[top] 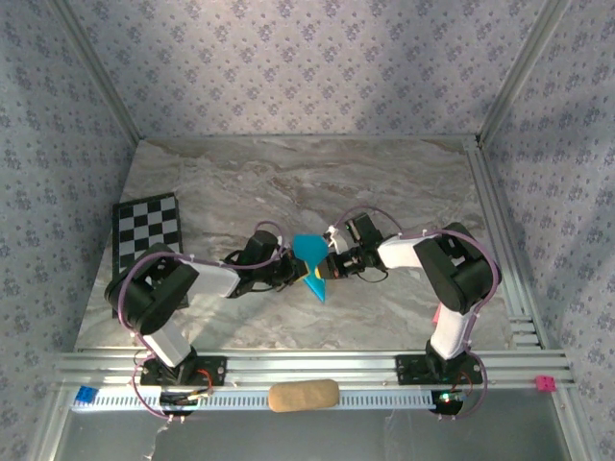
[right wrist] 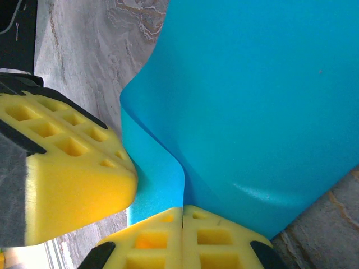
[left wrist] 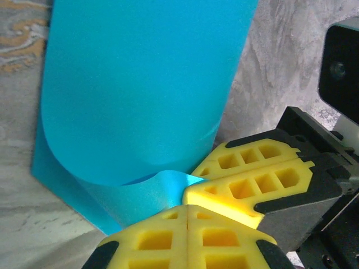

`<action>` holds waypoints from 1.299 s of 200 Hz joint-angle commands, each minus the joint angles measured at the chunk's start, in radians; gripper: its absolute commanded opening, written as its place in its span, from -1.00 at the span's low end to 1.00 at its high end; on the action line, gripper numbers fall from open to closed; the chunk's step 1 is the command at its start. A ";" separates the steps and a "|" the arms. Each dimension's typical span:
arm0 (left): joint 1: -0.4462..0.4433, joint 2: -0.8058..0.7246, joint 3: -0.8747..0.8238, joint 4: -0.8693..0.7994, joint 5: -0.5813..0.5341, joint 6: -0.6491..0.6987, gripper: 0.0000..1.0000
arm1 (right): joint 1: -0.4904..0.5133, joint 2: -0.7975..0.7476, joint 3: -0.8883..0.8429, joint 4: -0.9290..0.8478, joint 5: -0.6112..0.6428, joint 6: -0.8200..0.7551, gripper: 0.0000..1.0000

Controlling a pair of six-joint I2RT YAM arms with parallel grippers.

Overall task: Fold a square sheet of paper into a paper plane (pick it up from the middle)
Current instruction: Third fold the triangle at the center of the table.

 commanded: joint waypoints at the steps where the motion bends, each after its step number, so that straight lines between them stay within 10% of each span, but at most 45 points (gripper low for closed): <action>1: -0.009 0.031 0.007 0.002 0.003 0.015 -1.00 | -0.010 0.026 -0.008 -0.045 0.056 -0.019 -1.00; 98: -0.014 0.066 0.001 -0.057 -0.041 0.042 -1.00 | -0.010 -0.015 0.006 -0.054 0.029 0.008 -1.00; 175: -0.016 0.072 0.025 -0.084 -0.039 0.061 -1.00 | -0.046 -0.288 -0.039 -0.172 0.113 0.114 -0.24; 260: -0.018 0.082 0.030 -0.082 -0.044 0.062 -1.00 | 0.173 -0.217 0.009 -0.229 0.167 0.222 -1.00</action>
